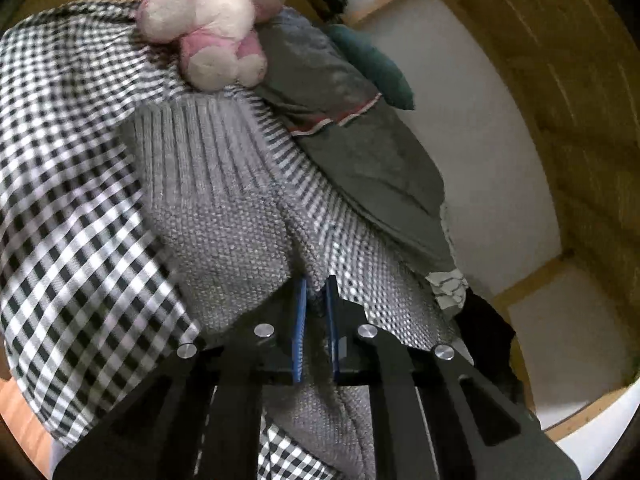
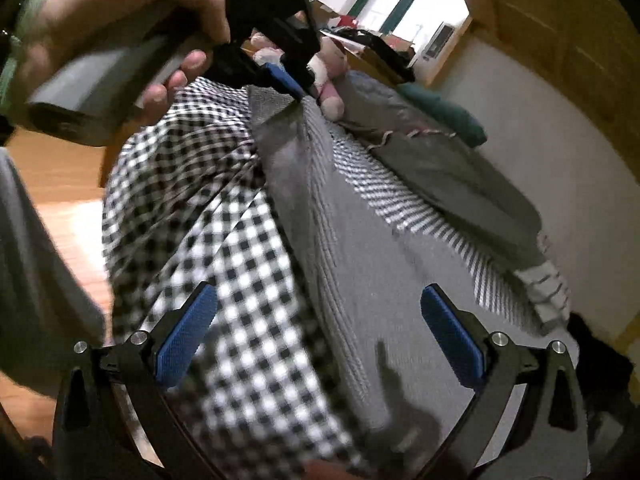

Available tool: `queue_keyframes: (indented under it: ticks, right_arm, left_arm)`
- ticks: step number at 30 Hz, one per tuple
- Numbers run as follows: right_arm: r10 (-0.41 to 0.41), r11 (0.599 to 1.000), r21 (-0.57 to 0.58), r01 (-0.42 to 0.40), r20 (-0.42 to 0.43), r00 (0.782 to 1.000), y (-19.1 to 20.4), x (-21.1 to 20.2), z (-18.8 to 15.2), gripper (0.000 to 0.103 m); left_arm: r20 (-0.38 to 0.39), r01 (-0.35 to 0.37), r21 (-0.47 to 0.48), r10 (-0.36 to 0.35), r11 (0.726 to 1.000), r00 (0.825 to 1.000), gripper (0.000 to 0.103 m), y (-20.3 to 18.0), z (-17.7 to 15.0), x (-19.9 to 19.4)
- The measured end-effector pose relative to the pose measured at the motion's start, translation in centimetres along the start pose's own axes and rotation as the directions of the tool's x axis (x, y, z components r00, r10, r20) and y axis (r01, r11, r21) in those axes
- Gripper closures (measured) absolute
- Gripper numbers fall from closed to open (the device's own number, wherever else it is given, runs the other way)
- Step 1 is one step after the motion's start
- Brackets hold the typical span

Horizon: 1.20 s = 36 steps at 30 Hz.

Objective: Fold large clothes

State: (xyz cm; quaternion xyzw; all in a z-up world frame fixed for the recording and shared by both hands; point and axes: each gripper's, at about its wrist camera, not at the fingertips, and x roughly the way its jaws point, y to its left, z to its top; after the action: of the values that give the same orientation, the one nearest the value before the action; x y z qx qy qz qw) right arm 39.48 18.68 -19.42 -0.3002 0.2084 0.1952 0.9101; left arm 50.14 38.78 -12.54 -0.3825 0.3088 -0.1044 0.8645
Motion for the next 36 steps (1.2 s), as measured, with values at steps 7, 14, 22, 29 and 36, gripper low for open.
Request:
queue_keyframes:
  ticks: [7, 14, 22, 29, 36]
  right_arm:
    - [0.008, 0.996, 0.093, 0.002, -0.106, 0.994, -0.7, 2.0, 0.1, 0.085]
    - [0.038, 0.969, 0.246, -0.025, -0.052, 0.998, -5.7, -1.7, -1.6, 0.092]
    - [0.013, 0.824, 0.565, -0.036, 0.044, 0.999, -16.6, -11.5, -8.6, 0.011]
    - [-0.039, 0.465, 0.884, -0.056, 0.084, 0.996, -33.3, -17.9, -19.5, 0.009]
    - [0.256, 0.32, 0.935, -0.155, 0.072, 0.964, -42.8, -10.9, -22.8, 0.004]
  left_arm:
    - [0.021, 0.078, 0.115, -0.081, 0.99, 0.997, 0.096, -3.2, 1.0, -0.6]
    - [-0.041, 0.216, 0.252, -0.213, 0.943, 0.976, 0.096, -10.3, -0.6, 0.3]
    - [-0.2, 0.407, 0.411, -0.355, 0.816, 0.913, 0.096, -23.6, -6.1, 3.1]
    - [-0.424, 0.521, 0.499, -0.329, 0.693, 0.844, 0.096, -32.3, -17.5, 8.2]
    - [-0.551, 0.517, 0.662, -0.115, 0.542, 0.826, 0.096, -33.8, -32.0, 13.0]
